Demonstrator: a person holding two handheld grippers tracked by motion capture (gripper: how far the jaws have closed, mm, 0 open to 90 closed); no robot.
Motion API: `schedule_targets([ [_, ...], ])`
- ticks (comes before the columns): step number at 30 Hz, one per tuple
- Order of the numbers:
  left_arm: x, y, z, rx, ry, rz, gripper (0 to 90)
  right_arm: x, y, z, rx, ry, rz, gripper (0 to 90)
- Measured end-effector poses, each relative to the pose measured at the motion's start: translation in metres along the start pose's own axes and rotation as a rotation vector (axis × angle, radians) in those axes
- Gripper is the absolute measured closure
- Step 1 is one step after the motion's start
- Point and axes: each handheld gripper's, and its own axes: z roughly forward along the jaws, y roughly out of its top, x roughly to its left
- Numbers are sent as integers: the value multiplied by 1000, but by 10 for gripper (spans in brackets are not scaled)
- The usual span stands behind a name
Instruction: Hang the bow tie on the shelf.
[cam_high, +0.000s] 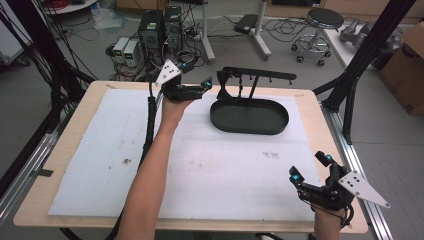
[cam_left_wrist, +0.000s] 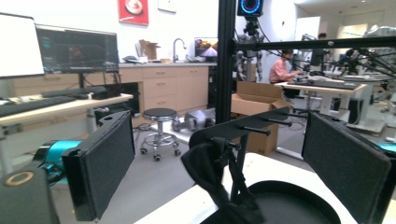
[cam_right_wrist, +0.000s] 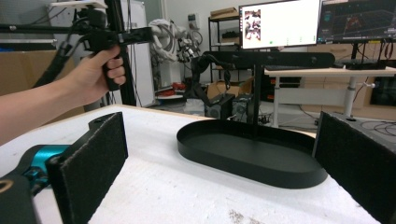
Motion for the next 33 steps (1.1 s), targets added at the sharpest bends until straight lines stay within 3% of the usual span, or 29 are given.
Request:
schedule_targets([
  [2,-3,7,-15,-12,12,4,60,2,1,0,-4,-7,-6,21],
  [4,-11,16,-41,-31,44,27,60,2,2,0,-9,-8,-12,21],
  [5,-11,16,-41,-31,44,27,59,3,3,0,-8,-8,-11,21],
  [6,-17,20,-59,-46,59,31,59,3,3,1,-10,-9,-16,21],
  [7,-17,20,-59,-46,59,31,59,4,3,1,-7,-7,-19,21],
  [9,-22,24,-77,-48,74,48,59,6,4,2,-11,-6,-30,21],
  [12,-29,30,-107,-52,124,80,59,8,4,3,-9,-15,-29,21],
  [13,-32,33,-128,-63,146,81,59,8,4,3,-10,-16,-24,21],
  [14,-32,33,-128,-63,146,81,59,7,4,4,-10,-14,-21,21],
  [15,-35,35,-149,-65,174,95,59,7,4,5,-10,-12,-14,21],
  [16,-35,36,-159,-67,189,97,59,7,4,6,-11,-11,-12,21],
  [17,-35,36,-159,-67,189,97,59,7,4,6,-9,-9,-16,21],
  [18,-34,38,-180,-71,224,102,59,7,4,7,-6,-10,-17,21],
  [20,-33,39,-203,-74,275,111,59,8,3,8,-6,-9,-25,21],
  [21,-33,39,-203,-74,275,111,59,8,3,8,-6,-9,-25,21],
  [22,-30,39,-226,-78,330,118,59,8,2,8,-5,-13,-36,21],
  [23,-30,39,-226,-78,330,118,59,8,2,8,-5,-13,-36,21],
  [25,-26,37,-249,-69,379,125,59,7,1,9,4,-23,-52,21],
  [26,-20,33,-271,-47,438,134,59,6,1,10,5,-28,-53,21],
  [28,-14,26,-292,-32,491,134,59,5,-1,10,4,-39,-59,21],
  [33,-1,4,-333,-1,584,111,59,0,-5,9,21,-74,-64,21],
])
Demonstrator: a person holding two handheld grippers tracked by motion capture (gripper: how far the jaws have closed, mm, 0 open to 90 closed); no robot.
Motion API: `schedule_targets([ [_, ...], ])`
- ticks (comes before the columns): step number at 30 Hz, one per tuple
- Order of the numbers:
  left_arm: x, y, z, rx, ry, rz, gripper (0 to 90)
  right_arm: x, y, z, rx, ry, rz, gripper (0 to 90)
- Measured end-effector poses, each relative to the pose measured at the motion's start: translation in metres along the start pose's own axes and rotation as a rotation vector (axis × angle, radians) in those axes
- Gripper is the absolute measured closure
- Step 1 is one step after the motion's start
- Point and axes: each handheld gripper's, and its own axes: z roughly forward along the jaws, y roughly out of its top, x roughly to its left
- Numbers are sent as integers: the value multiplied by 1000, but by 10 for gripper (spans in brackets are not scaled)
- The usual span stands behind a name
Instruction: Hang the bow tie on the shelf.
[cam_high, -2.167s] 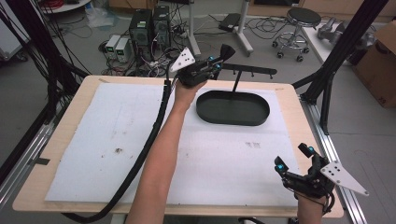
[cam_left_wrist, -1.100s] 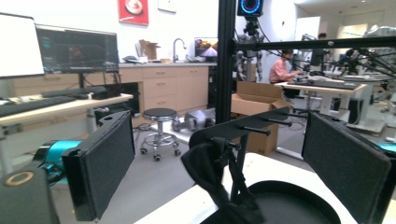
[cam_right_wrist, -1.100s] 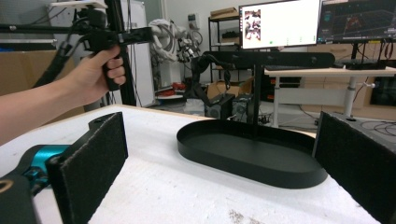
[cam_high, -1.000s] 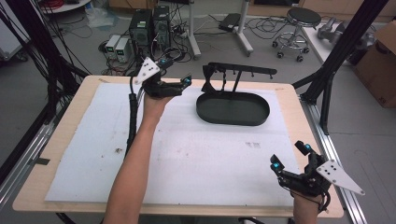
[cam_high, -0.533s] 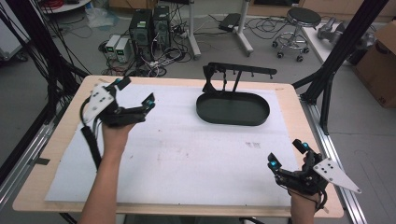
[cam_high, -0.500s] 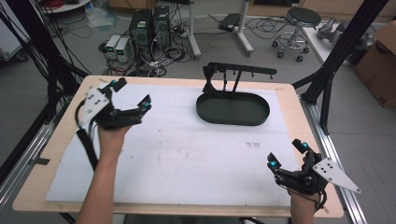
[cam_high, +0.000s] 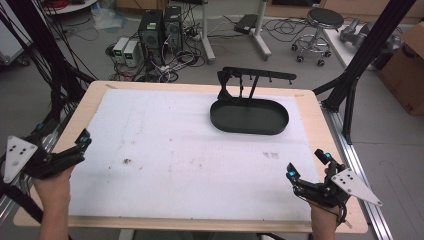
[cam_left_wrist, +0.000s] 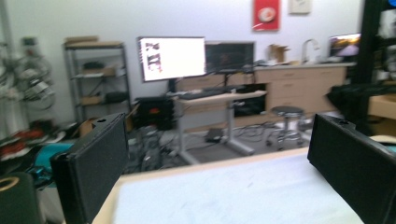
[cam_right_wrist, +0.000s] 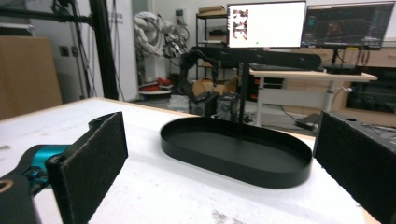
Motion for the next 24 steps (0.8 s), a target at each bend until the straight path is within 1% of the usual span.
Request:
schedule_targets([
  [2,7,-7,-10,-7,19,-14,59,-3,-2,-1,-6,-17,6,21],
  [3,11,-13,-15,-10,25,-31,59,-4,-2,-1,-8,-23,9,21],
  [4,13,-18,-18,-3,25,-40,59,-5,-4,-2,-9,-34,15,21],
  [7,15,-31,-25,2,32,-43,60,-7,-10,-1,-3,-45,24,21],
  [8,15,-31,-25,2,32,-43,59,-7,-12,-1,3,-49,26,21],
  [9,14,-38,-26,6,37,-41,59,-7,-14,0,9,-51,31,21],
  [10,14,-39,-25,22,40,-45,60,-7,-16,0,11,-53,29,21],
  [11,14,-40,-26,23,40,-50,59,-7,-17,0,14,-56,26,21],
  [12,13,-41,-26,14,43,-53,59,-7,-19,0,16,-58,24,21],
  [14,12,-42,-26,13,47,-51,59,-8,-20,0,21,-61,25,21],
  [16,11,-45,-26,22,51,-45,59,-9,-20,0,18,-64,27,21],
  [18,11,-46,-26,23,52,-49,59,-8,-20,1,18,-66,22,21],
  [20,10,-49,-26,26,44,-56,59,-8,-22,2,21,-65,18,21],
  [22,6,-53,-24,41,22,-46,60,-7,-23,3,27,-65,22,21],
  [24,4,-54,-23,45,16,-48,59,-7,-23,3,28,-61,23,21],
])
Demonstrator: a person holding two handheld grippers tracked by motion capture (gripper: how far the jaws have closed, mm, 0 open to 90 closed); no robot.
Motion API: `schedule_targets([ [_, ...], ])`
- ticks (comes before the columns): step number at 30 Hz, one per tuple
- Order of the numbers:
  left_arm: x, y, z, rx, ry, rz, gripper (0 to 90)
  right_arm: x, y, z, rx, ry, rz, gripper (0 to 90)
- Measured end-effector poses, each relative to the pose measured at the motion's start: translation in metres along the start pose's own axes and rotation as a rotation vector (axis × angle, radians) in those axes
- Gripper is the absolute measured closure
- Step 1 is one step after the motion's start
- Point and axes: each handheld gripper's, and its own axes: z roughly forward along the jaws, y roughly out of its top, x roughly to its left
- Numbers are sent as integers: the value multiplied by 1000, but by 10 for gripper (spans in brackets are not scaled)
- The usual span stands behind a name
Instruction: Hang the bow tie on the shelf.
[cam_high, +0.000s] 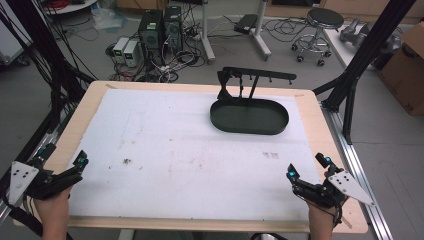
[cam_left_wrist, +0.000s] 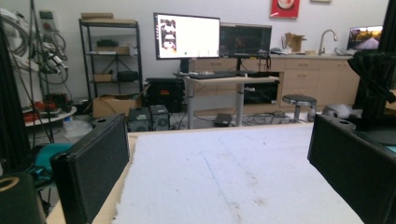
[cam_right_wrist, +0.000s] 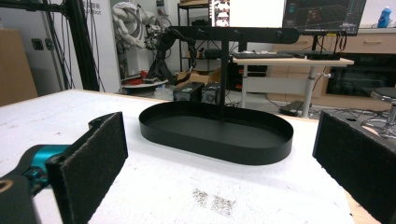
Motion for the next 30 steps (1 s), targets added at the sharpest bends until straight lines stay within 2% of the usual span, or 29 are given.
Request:
schedule_targets([
  [3,-3,-3,2,1,-19,-4,60,0,1,-1,-7,0,0,21],
  [12,-4,-8,4,17,-27,-28,59,-4,-3,-2,-13,-4,13,21],
  [18,-6,-9,5,23,-33,-20,60,-6,-3,-4,-21,-5,24,21],
  [30,-5,-11,6,22,-45,-32,59,-7,-3,-6,-21,-5,24,21],
])
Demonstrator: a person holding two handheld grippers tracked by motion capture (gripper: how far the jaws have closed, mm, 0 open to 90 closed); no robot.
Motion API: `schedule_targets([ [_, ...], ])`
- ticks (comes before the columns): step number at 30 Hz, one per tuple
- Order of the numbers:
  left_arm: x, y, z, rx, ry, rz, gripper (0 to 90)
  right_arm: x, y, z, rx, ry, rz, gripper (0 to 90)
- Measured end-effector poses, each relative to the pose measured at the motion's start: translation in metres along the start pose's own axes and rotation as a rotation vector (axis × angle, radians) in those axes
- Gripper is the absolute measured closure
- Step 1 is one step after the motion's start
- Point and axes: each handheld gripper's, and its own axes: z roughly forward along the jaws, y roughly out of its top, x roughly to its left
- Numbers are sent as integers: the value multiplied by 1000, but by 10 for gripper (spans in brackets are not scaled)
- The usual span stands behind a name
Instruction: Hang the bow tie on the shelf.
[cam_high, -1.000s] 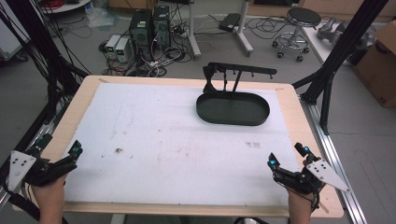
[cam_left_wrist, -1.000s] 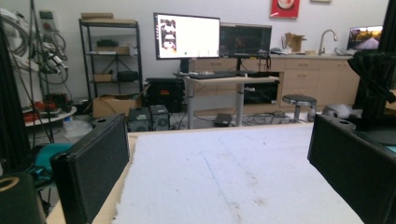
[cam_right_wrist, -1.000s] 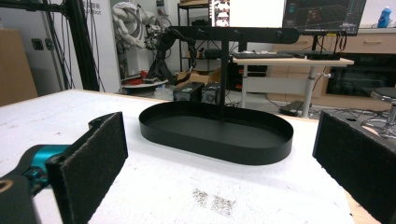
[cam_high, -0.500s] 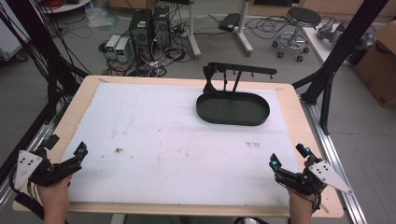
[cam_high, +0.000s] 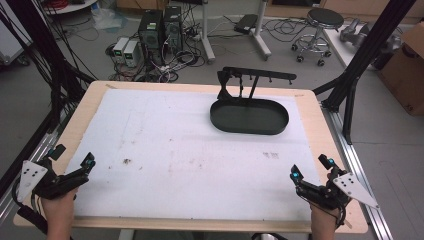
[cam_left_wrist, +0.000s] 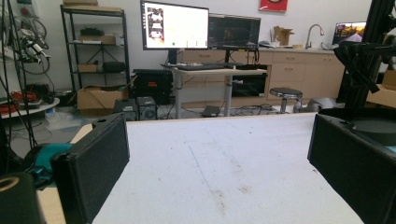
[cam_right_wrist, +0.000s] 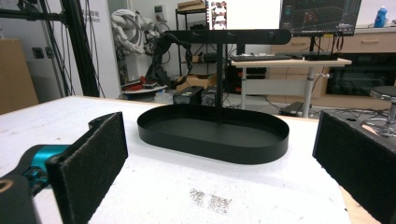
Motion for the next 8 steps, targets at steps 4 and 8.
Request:
schedule_targets([
  [4,0,2,0,-5,-10,-7,59,0,-1,0,10,1,-2,21],
  [8,1,3,0,-6,-13,-8,60,1,-1,0,9,3,2,21],
])
